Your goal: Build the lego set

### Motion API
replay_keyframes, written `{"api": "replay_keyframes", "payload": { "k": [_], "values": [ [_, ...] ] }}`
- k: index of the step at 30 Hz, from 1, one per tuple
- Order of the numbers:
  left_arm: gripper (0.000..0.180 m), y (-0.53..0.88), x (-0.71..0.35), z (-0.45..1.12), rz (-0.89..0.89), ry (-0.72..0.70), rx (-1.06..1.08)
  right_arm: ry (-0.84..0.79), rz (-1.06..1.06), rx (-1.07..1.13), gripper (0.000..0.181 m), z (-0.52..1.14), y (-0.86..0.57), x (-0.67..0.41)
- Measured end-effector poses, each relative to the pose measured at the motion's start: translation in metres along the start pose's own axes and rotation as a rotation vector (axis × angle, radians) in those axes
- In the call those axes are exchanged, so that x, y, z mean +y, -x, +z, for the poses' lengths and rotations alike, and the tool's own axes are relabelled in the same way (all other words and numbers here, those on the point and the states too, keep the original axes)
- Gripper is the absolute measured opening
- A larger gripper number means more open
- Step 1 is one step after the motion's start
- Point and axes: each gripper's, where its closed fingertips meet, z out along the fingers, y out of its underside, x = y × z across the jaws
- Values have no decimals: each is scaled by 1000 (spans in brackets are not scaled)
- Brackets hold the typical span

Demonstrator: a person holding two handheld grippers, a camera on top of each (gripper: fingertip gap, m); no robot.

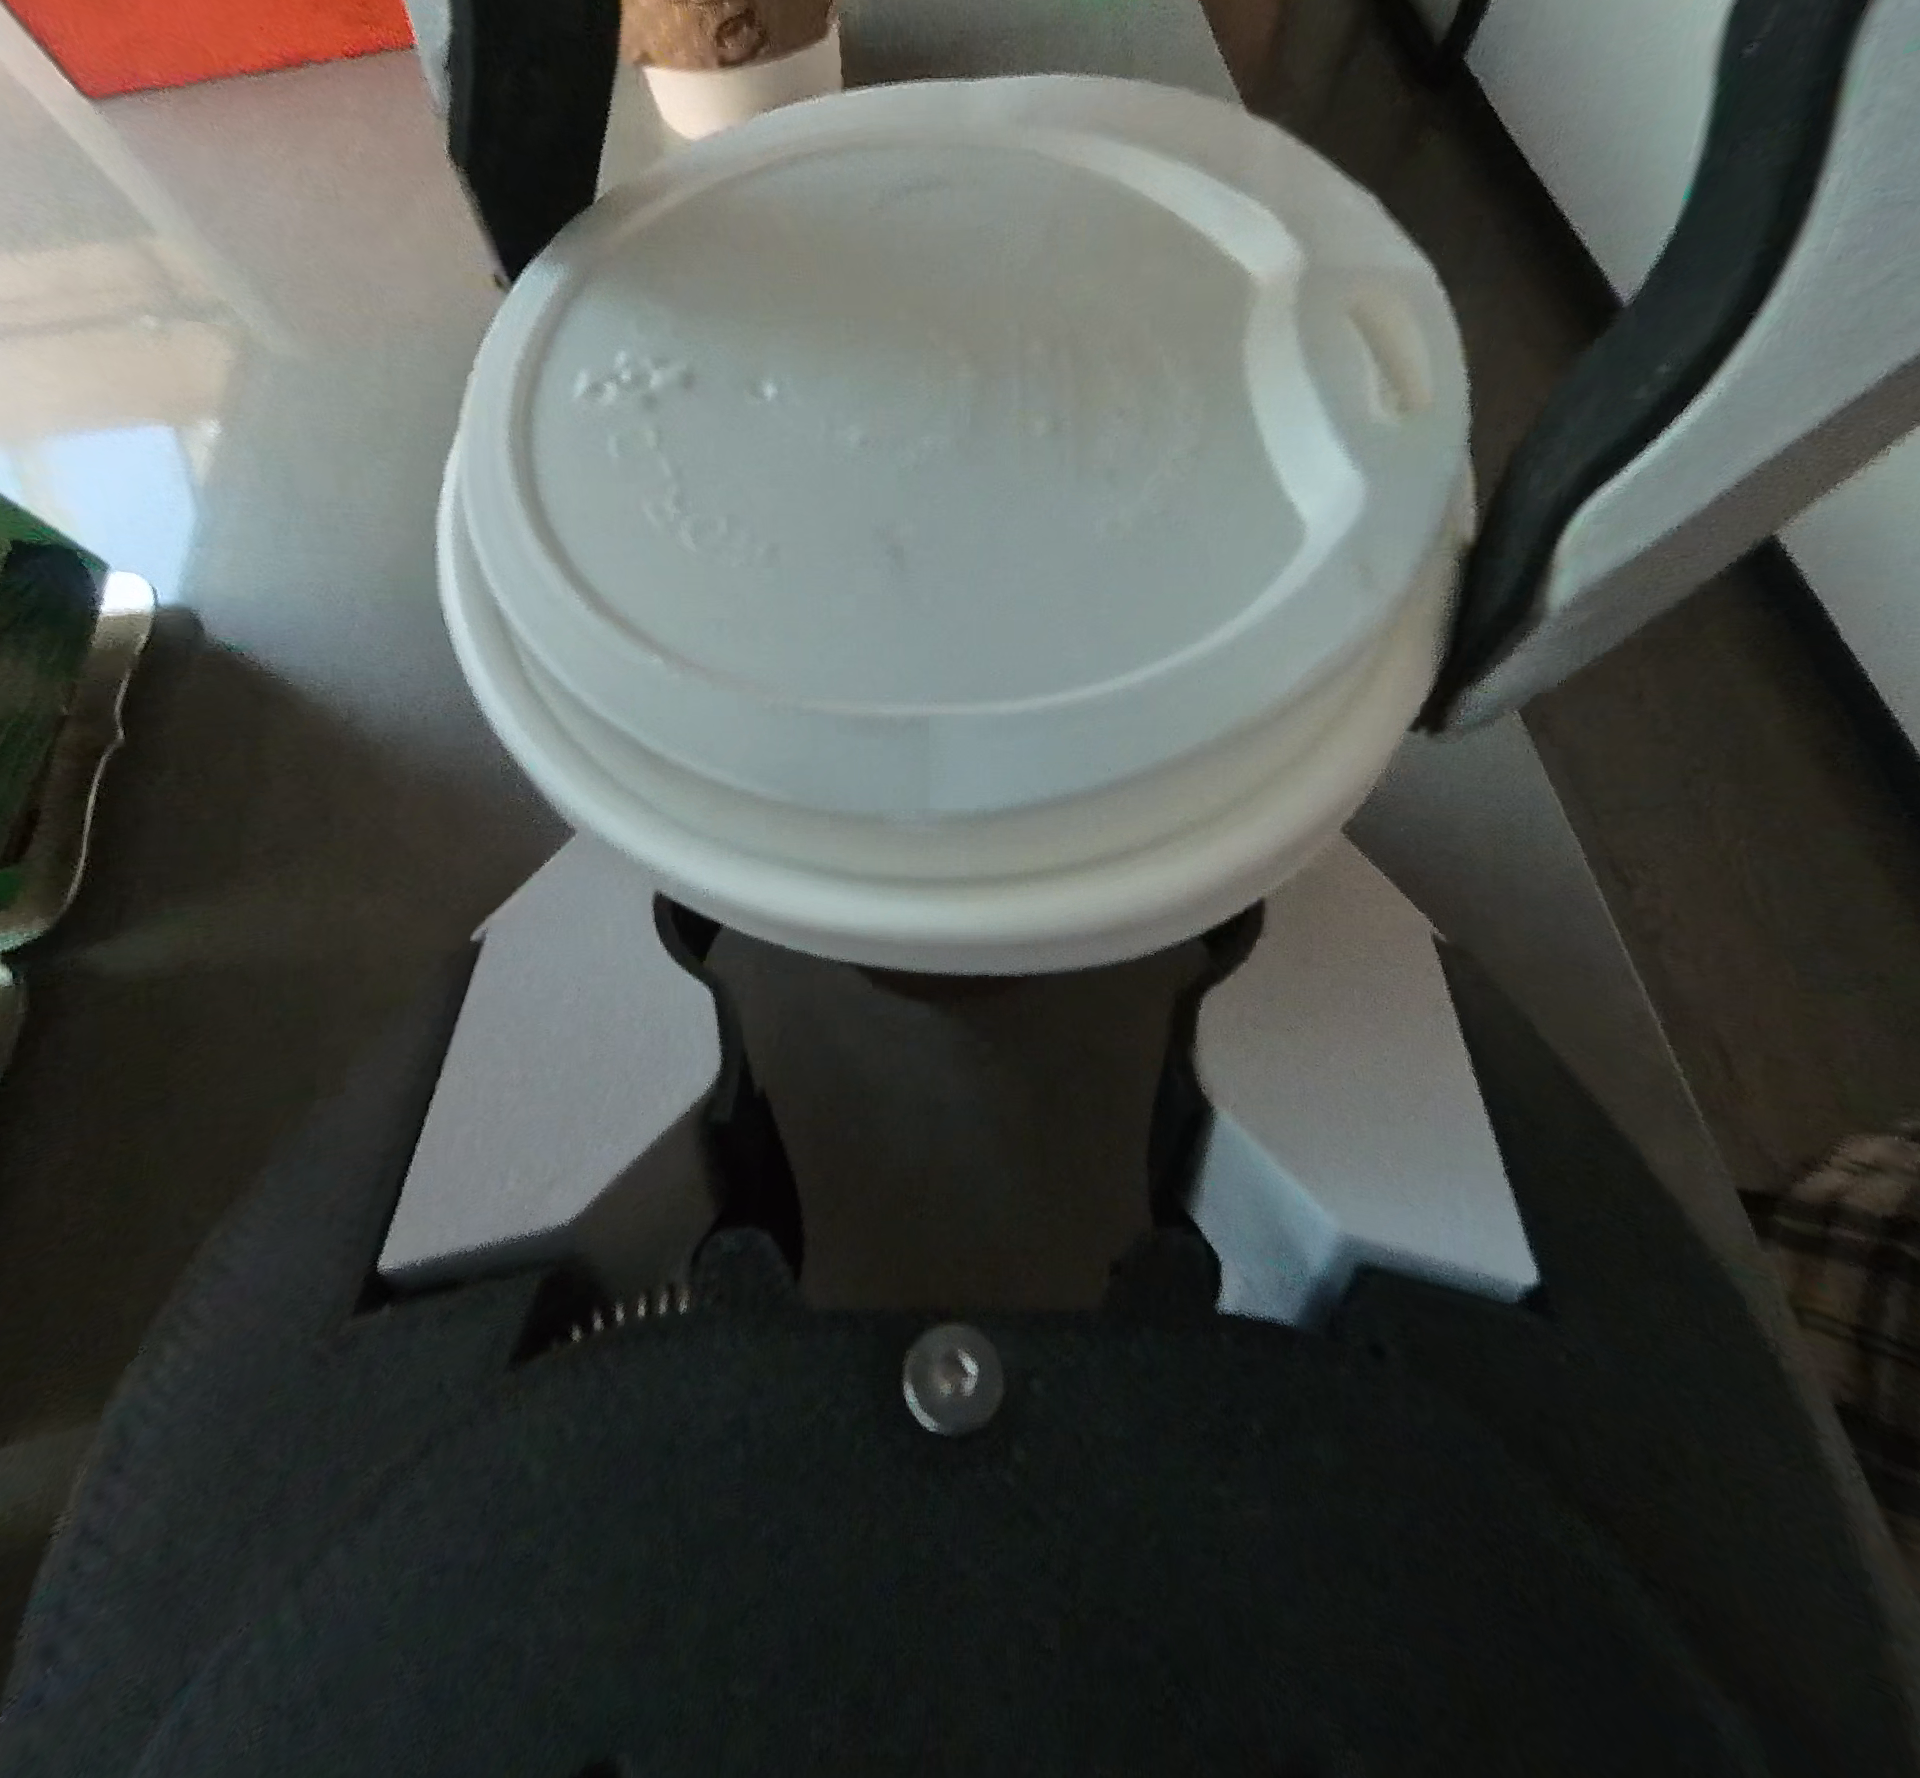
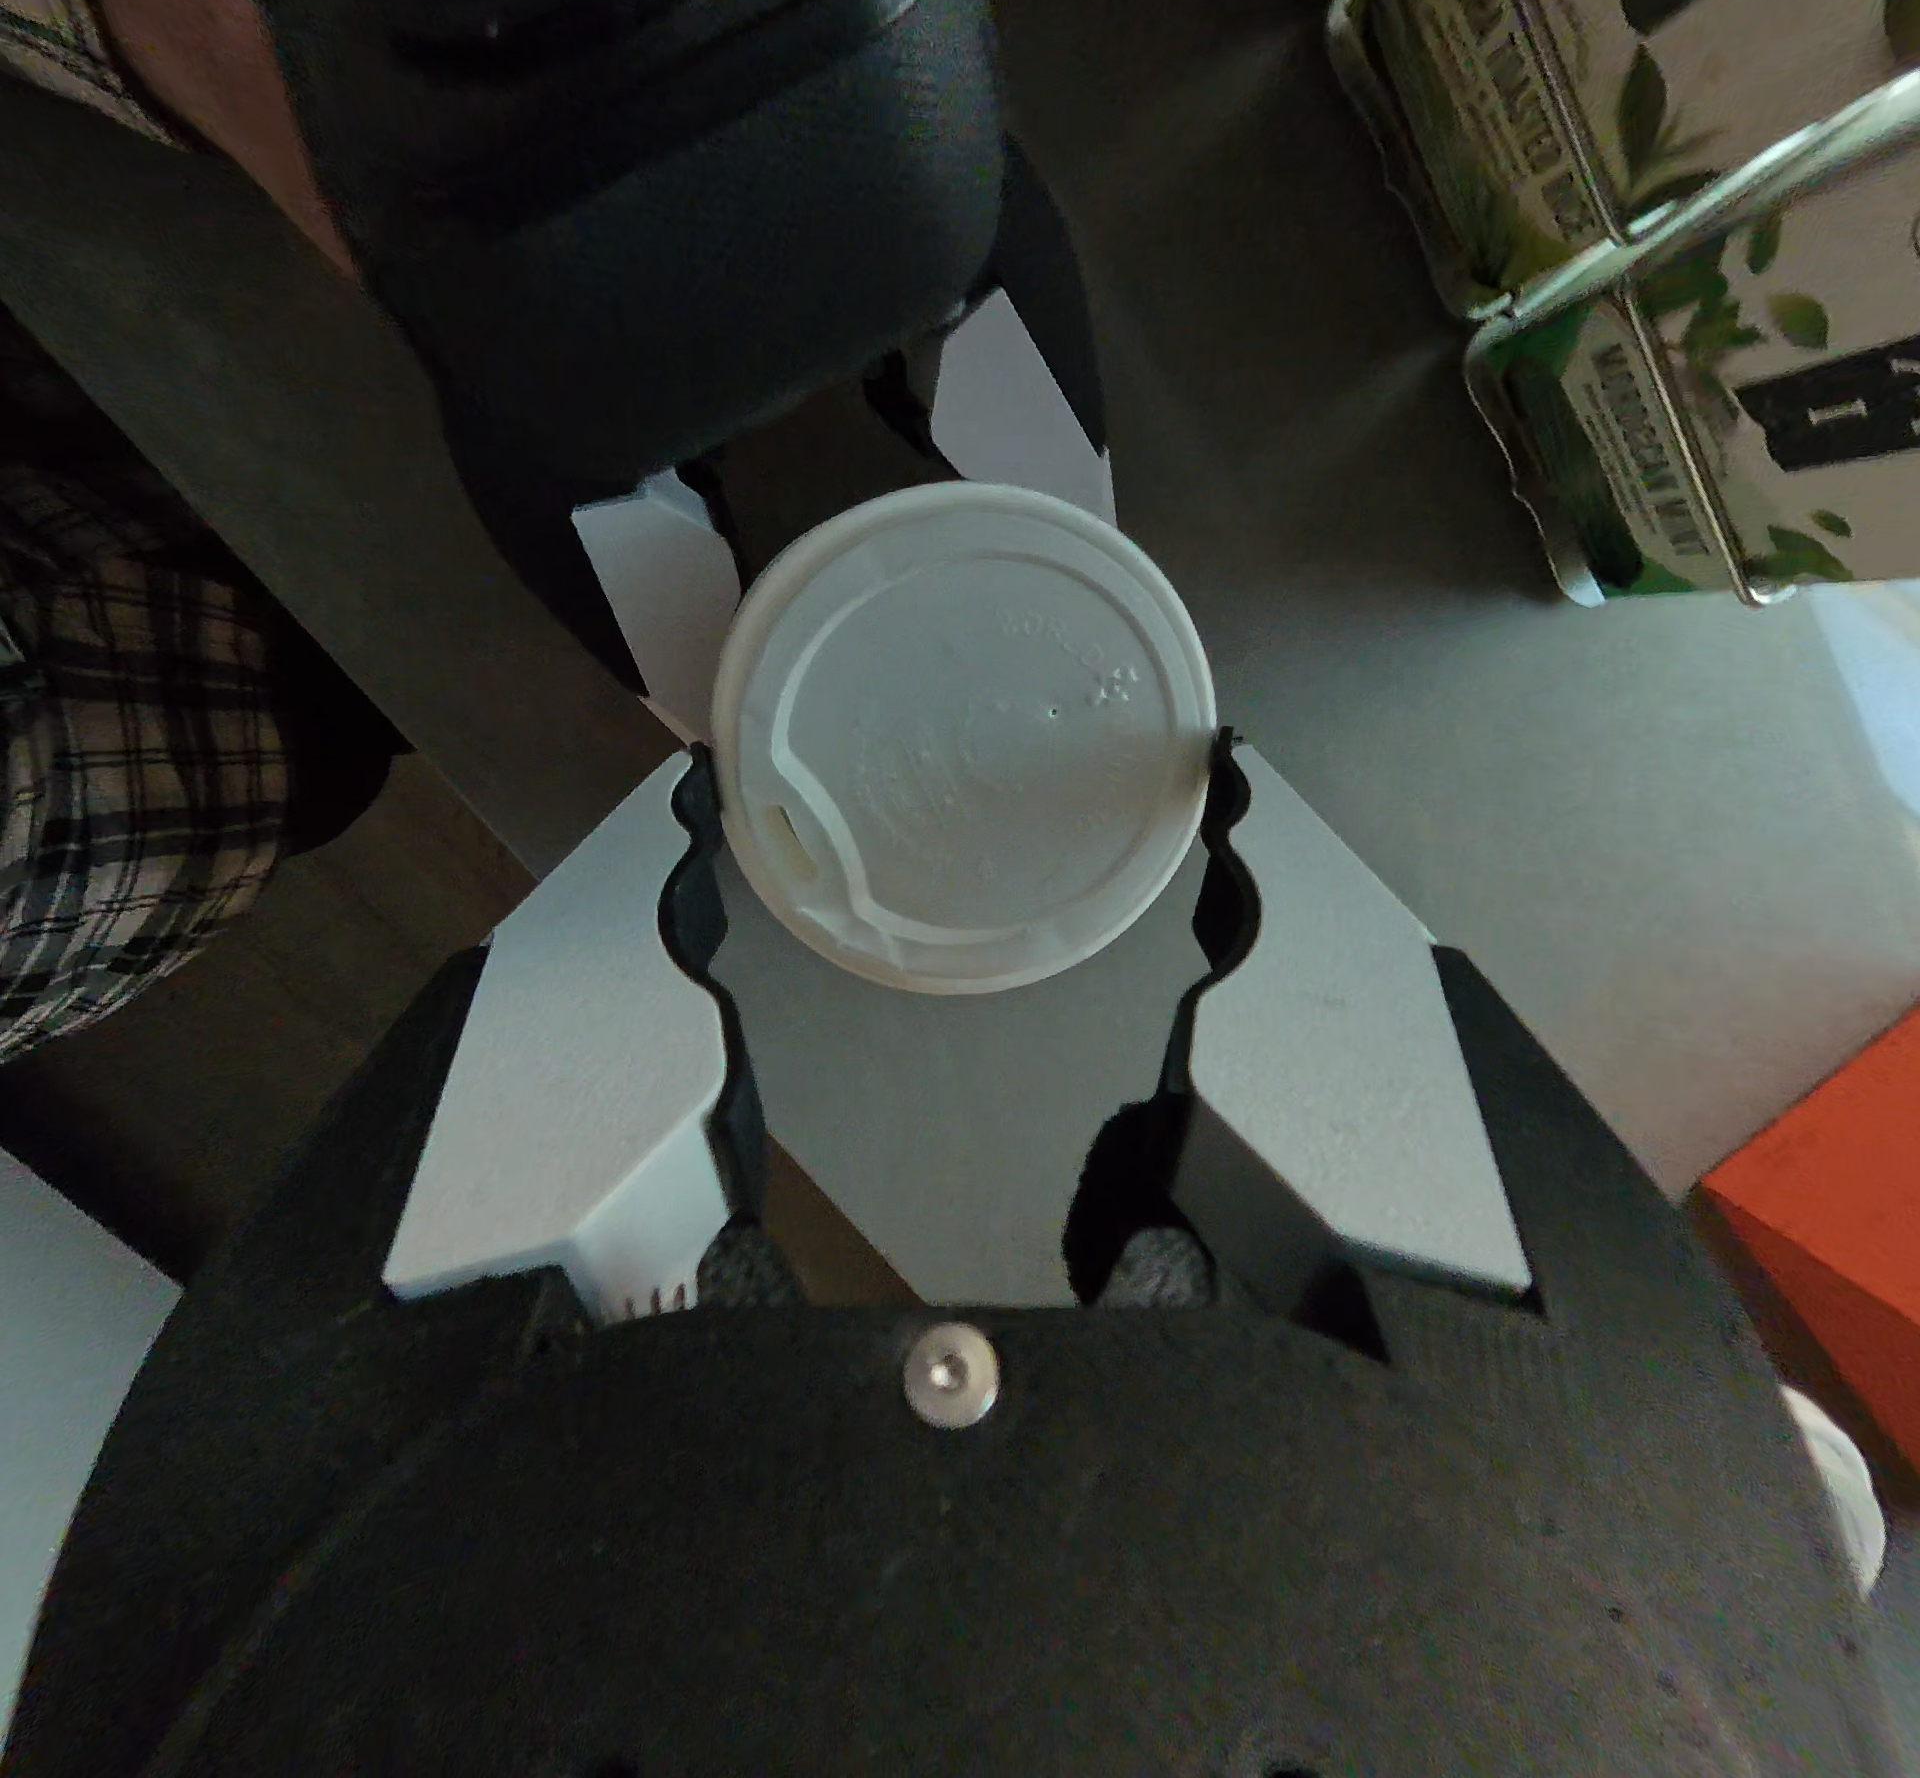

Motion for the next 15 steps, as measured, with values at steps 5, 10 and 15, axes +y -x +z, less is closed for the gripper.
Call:
{"api": "replay_keyframes", "payload": {
  "k": [5,10,15],
  "values": [
    [101,11,-12,18,12,29,-28,29,77,21,92,-5,-18,19],
    [98,25,-7,28,-19,73,-53,42,168,63,92,-10,-38,37],
    [90,22,3,30,-48,94,-58,50,249,93,92,-14,-66,55]
  ]
}}
